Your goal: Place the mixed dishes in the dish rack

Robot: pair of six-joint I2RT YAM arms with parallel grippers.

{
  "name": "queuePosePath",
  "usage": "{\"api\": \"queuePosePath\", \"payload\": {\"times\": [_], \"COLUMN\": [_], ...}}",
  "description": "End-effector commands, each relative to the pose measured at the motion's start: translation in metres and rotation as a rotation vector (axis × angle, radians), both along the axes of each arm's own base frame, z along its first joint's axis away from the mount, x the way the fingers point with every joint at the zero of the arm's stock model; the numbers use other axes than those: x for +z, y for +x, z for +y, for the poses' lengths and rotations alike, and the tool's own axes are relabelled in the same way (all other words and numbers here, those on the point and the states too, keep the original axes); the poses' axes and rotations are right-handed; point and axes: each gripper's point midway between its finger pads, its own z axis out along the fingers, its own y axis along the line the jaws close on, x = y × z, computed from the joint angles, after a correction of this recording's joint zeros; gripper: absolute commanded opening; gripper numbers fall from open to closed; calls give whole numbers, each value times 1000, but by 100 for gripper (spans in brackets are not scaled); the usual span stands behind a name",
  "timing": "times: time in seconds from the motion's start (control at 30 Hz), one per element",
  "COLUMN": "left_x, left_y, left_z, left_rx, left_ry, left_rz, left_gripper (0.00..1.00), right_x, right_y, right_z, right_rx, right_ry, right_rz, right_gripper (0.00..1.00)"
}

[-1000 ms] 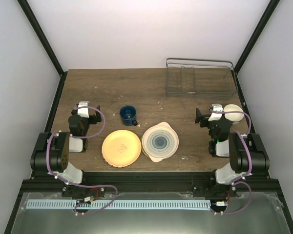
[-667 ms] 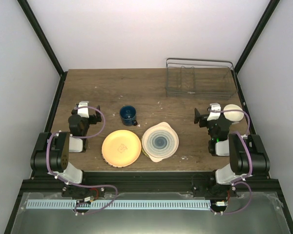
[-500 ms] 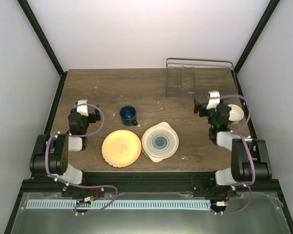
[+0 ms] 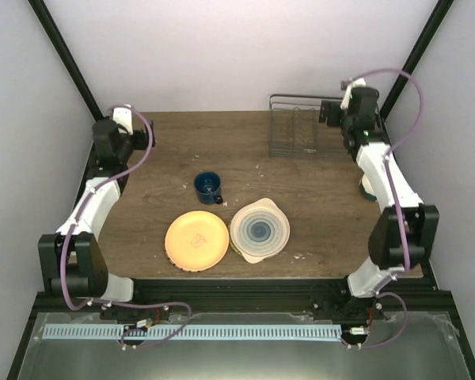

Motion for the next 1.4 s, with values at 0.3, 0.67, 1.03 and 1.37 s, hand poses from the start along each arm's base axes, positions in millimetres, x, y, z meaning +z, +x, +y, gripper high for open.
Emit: {"api": "queuePosePath", "payload": {"times": [0.3,0.67,1.03,1.37], "left_x": [-5,-23,-35,-48], "left_y": [0,-8,-11,-10], "left_z": [-25,-34,-36,-39], "left_rx": [2,-29,-49,-66], "left_ry": [73,56,71,75], "left_rz": [294,339,359,386], "left_gripper": [100,100,100,100], "right_x": [-58,-133,-190,-229], "right_y": [61,53,52,45], "right_z": [43,56,67,65], "right_rx": [-83,-123,-158,-174], "right_ry": [188,171,124,94], "right_rz": [497,649,734,808], "right_gripper": [100,100,100,100]}}
